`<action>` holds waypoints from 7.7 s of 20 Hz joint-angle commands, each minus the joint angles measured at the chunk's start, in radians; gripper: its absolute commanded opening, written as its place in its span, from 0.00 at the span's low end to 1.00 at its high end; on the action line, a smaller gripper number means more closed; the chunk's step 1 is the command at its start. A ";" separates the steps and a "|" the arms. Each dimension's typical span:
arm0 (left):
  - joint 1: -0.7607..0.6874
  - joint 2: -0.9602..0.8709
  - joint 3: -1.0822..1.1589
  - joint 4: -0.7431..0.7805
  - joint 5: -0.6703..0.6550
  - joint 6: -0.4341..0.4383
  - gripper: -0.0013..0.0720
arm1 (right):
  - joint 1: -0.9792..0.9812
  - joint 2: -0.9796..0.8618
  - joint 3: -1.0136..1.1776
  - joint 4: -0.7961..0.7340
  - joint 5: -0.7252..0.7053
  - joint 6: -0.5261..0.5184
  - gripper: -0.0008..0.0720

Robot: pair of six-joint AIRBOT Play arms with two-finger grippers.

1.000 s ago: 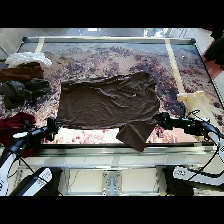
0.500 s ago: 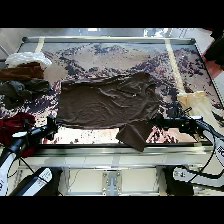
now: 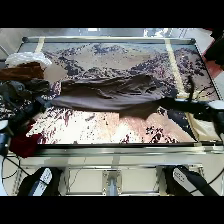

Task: Fold the shirts.

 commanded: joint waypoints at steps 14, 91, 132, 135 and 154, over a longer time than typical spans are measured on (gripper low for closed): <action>0.191 -0.020 1.085 0.335 -0.443 -0.230 0.03 | 0.001 0.177 0.927 -0.592 0.042 0.319 0.03; -0.261 0.008 -0.143 0.822 -0.203 -0.880 0.78 | -0.217 -0.246 -0.195 -0.595 0.140 0.174 0.65; -0.074 0.261 -0.338 0.650 -0.282 -1.031 0.65 | -0.213 -0.275 -0.342 -0.404 -0.042 0.073 0.04; -0.074 0.218 -0.380 0.617 -0.299 -1.009 0.65 | -0.213 -0.275 -0.342 -0.404 -0.039 0.074 0.04; -0.075 -0.132 -0.393 0.190 -0.054 -0.485 0.13 | -0.213 -0.274 -0.339 -0.377 -0.029 0.073 0.04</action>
